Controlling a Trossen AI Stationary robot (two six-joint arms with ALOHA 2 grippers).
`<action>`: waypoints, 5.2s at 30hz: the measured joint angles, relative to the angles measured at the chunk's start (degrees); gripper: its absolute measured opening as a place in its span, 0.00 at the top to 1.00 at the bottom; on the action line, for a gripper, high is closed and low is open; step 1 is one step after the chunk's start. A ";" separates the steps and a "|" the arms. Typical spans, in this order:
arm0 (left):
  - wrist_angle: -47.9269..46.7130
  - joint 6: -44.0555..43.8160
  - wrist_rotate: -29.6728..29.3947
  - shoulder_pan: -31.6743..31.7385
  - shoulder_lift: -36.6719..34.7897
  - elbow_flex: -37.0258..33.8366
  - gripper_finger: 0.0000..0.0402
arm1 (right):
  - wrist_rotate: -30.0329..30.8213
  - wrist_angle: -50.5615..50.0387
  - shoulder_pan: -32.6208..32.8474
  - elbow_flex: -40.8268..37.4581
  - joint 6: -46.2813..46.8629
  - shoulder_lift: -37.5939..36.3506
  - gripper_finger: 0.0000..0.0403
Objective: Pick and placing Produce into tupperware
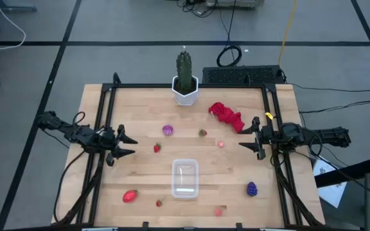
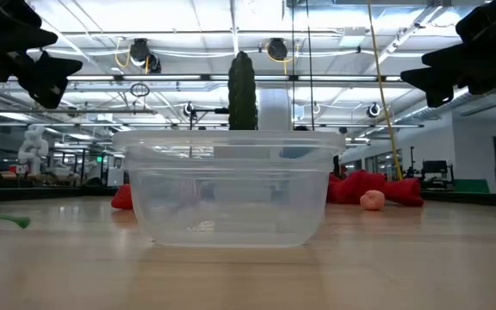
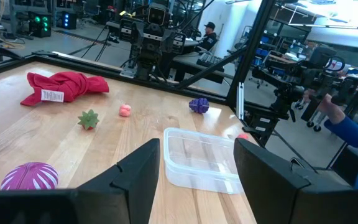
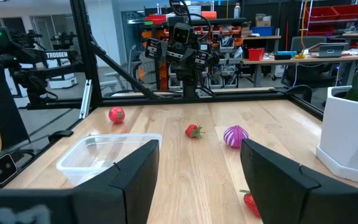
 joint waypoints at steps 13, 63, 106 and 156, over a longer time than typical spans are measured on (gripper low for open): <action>0.00 -0.01 -0.01 0.00 0.00 -0.02 0.47 | -0.02 -0.01 0.01 0.01 -0.01 0.02 0.46; 11.15 -9.05 -0.58 0.02 0.00 -0.02 0.47 | 7.72 17.07 0.00 7.44 -7.48 16.79 0.46; -23.21 -15.60 -12.51 13.76 73.83 41.94 0.47 | 21.09 -14.65 -0.01 47.64 -19.53 47.32 0.46; -13.76 -4.34 -4.95 25.94 81.32 42.03 0.16 | 21.03 -21.03 0.01 47.62 -18.11 47.34 0.46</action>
